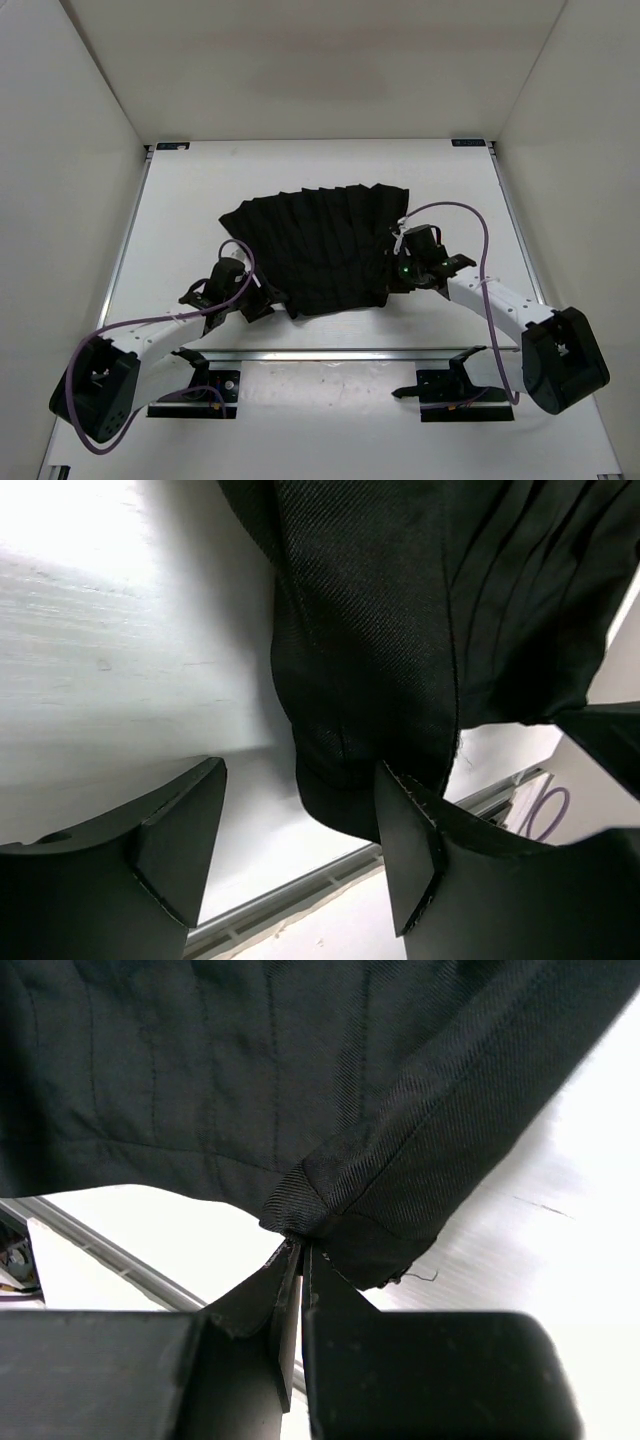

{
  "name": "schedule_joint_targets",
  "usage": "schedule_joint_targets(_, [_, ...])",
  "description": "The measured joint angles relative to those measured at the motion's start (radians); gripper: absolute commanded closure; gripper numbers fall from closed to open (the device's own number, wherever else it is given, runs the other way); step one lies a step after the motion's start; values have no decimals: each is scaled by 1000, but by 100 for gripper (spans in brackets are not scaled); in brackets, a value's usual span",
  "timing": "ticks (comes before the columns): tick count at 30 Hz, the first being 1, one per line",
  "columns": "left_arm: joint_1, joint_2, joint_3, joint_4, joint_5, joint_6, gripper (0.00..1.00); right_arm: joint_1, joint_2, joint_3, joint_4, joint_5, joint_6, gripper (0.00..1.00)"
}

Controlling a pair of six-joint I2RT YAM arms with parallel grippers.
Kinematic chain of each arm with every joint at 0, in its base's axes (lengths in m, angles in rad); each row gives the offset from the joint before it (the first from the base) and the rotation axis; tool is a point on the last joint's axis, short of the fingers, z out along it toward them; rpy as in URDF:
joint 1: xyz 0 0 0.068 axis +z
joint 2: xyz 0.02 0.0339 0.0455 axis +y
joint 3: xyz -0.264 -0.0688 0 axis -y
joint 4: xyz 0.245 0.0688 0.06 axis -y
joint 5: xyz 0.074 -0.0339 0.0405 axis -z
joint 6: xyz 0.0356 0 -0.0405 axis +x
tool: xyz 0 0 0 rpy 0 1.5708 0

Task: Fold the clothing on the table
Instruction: Flatten the skirt out

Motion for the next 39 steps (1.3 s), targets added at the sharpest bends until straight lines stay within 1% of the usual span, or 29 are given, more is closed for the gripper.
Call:
schedule_joint_targets(2, [-4,1,0,11,-4,-11,31,-13,-16,-14,0,0,4,100])
schedule_joint_targets(3, [-8,3,0,18,-5,-14,34,-20,-25,-21,0,0,4,100])
schedule_joint_targets(5, [-9,14,-3,36,-3,-25,37,-29,-37,-28,-5,0,6,100])
schedule_joint_targets(7, [-9,25,-18,64,0,-43,33,-36,-41,-31,-5,2,8,100])
schedule_joint_targets(8, [-9,27,-25,71,0,-56,28,-36,-43,-34,-4,3,10,100])
schedule_joint_targets(9, [-10,27,-28,78,1,-68,26,-35,-45,-36,-4,3,11,100])
schedule_joint_targets(10, [-13,27,-27,90,3,-80,22,-35,-47,-40,-3,2,11,100])
schedule_joint_targets(14, [-42,31,-31,128,-5,-134,19,-38,-49,-51,2,0,11,100])
schedule_joint_targets(17, [-47,37,-52,174,-6,-175,22,-39,-48,-53,3,-1,10,100])
schedule_joint_targets(19, [-47,34,-73,205,-7,-208,28,-40,-48,-53,4,-2,10,100])
schedule_joint_targets(21, [-48,31,-85,215,-16,-229,38,-40,-46,-53,5,-3,10,100])
schedule_joint_targets(23, [-48,33,-88,220,-20,-245,52,-45,-42,-53,7,-6,9,100])
schedule_joint_targets(24, [-48,33,-90,226,-21,-249,56,-46,-39,-53,8,-8,6,100])
schedule_joint_targets(25, [-48,33,-91,230,-24,-252,69,-48,-36,-53,8,-9,5,100])
schedule_joint_targets(26, [-47,34,-91,231,-25,-254,75,-51,-32,-53,8,-11,3,100])
schedule_joint_targets(27, [-47,35,-91,231,-28,-257,78,-53,-29,-53,8,-13,2,100])
schedule_joint_targets(28, [-44,35,-91,229,-30,-254,88,-53,-24,-53,8,-13,-1,100])
schedule_joint_targets(29, [-41,35,-90,227,-32,-254,95,-54,-21,-53,8,-14,-1,100])
schedule_joint_targets(30, [-38,35,-90,222,-34,-250,100,-60,-17,-53,8,-16,-2,100])
schedule_joint_targets(35, [-13,25,-81,169,-32,-217,100,-80,3,-51,10,-26,-20,99])
schedule_joint_targets(39, [66,-51,-63,48,-26,-155,100,-117,17,-34,2,-28,-40,100])
